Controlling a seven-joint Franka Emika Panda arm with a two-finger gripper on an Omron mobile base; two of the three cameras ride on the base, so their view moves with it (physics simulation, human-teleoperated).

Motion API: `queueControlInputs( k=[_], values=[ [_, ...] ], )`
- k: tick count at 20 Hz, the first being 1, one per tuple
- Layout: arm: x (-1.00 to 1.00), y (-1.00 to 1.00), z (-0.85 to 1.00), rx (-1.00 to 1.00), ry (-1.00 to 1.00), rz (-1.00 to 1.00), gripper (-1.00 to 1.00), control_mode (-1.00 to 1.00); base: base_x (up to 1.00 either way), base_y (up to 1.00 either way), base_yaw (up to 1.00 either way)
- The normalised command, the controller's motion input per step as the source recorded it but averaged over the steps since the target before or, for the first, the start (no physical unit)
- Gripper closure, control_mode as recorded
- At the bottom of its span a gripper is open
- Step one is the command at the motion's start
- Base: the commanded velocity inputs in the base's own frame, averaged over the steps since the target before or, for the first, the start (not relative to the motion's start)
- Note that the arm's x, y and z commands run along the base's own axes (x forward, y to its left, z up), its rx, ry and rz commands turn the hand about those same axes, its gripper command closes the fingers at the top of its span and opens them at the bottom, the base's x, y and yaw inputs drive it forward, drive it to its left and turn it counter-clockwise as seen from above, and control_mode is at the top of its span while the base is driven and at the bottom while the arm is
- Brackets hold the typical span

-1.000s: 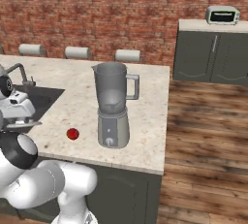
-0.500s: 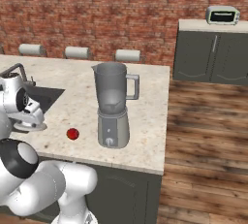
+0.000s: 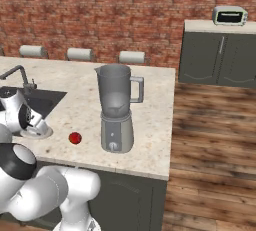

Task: Open the blender lid, put the mango in the blender, close the lid, and start the blender.

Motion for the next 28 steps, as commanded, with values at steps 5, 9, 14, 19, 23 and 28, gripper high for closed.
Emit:
queueControlInputs(
  k=[5,9,14,19,23,28],
  values=[
    [0.17,0.09,-0.13,0.00,0.00,0.00,1.00,-1.00,0.00,0.00,0.00],
    [0.13,0.00,-0.10,-0.02,-0.04,-0.01,1.00,-1.00,0.00,0.00,0.00],
    [0.09,0.00,-0.26,-0.10,-0.05,-0.05,1.00,-1.00,0.00,0.00,0.00],
    [0.16,0.00,-0.14,-0.04,0.00,-0.05,1.00,-1.00,0.00,0.00,0.00],
    [0.07,0.00,-0.08,0.00,0.00,-0.02,1.00,-1.00,0.00,0.00,0.00],
    [0.00,0.00,-0.19,0.00,0.00,-0.02,-1.00,-1.00,0.00,0.00,0.00]
  ],
)
